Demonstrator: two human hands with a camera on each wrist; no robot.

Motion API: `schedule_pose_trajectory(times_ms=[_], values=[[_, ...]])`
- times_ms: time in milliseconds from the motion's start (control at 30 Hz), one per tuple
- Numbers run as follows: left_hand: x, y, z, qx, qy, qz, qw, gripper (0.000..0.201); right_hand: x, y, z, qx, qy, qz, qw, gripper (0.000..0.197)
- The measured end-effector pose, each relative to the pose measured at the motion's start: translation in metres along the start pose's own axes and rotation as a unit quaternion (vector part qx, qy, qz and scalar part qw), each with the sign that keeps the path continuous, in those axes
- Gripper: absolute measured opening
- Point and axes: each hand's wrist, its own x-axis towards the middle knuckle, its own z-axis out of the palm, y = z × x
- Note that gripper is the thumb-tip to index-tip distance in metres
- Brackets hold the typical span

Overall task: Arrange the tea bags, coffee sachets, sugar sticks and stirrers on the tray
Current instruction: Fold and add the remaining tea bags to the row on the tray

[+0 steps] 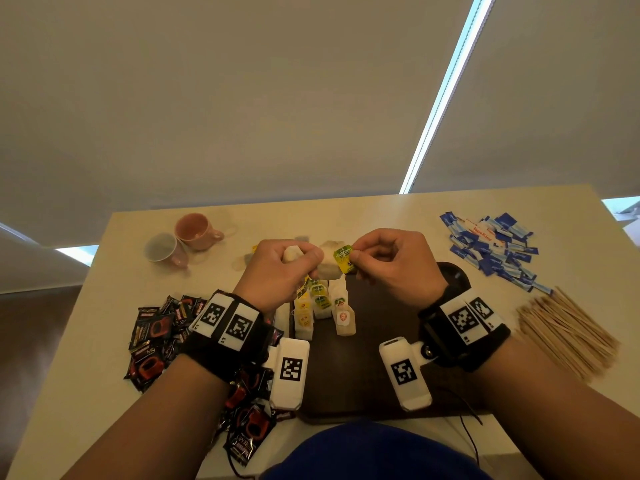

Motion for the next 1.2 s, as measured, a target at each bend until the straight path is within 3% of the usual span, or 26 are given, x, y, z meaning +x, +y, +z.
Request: schedule_pose_trajectory(times_ms=[333,733,1000,1200], values=[[0.001,-0.001,0.003,0.009,0.009,0.011,1.000,0.022,0.005,0.004,0.012,-0.037,0.065,-0.020,0.997,0.005],[0.002,-0.006,0.002,0.006,0.001,0.009,1.000,0.023,0.007,0.005,0.022,0.010,0.036,0.006,0.999,0.012],[0.007,-0.008,-0.002,0.013,0.006,0.001,1.000,0.022,0.014,0.014,0.016,-0.063,0.040,-0.033,0.997,0.013],[0.010,-0.010,-0.003,0.040,0.001,0.015,0.999,0.021,0.015,0.015,0.017,-0.042,0.043,-0.026,0.998,0.010]])
